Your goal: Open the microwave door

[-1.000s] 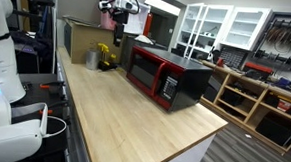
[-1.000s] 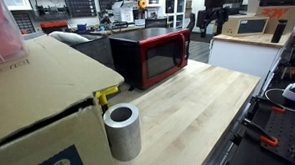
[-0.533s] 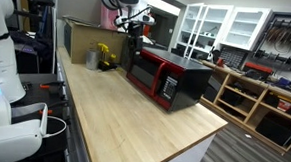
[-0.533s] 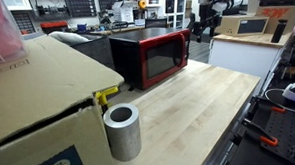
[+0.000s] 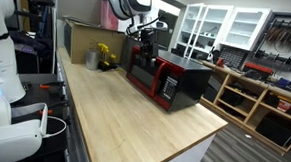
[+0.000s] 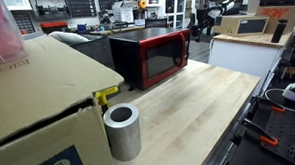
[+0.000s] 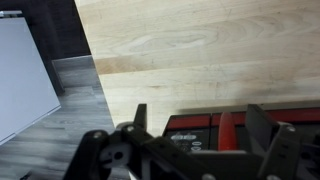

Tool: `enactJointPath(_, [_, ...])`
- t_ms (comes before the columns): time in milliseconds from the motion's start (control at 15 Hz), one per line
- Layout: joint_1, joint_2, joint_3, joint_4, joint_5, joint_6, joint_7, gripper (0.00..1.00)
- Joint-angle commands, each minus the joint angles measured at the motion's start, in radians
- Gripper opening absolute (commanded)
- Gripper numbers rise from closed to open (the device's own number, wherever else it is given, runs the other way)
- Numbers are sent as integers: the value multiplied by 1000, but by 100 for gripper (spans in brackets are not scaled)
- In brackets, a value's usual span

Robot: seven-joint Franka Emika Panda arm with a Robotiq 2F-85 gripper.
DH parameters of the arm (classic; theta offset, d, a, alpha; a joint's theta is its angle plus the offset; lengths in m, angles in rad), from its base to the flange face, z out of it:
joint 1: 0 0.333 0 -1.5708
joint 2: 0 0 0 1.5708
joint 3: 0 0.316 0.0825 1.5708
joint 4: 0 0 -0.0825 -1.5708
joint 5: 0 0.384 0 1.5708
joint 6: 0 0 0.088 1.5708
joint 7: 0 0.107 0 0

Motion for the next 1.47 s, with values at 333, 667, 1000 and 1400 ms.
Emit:
enactJointPath(333, [9,69,-26,35,-22,52,8,100])
enactJointPath(667, [23,149,-52,101,-95,127,30,100])
enactJointPath(1000, [16,230,-32,197,30,106,-54,100])
enactJointPath(1400, [3,300,-15,306,210,73,-200,100])
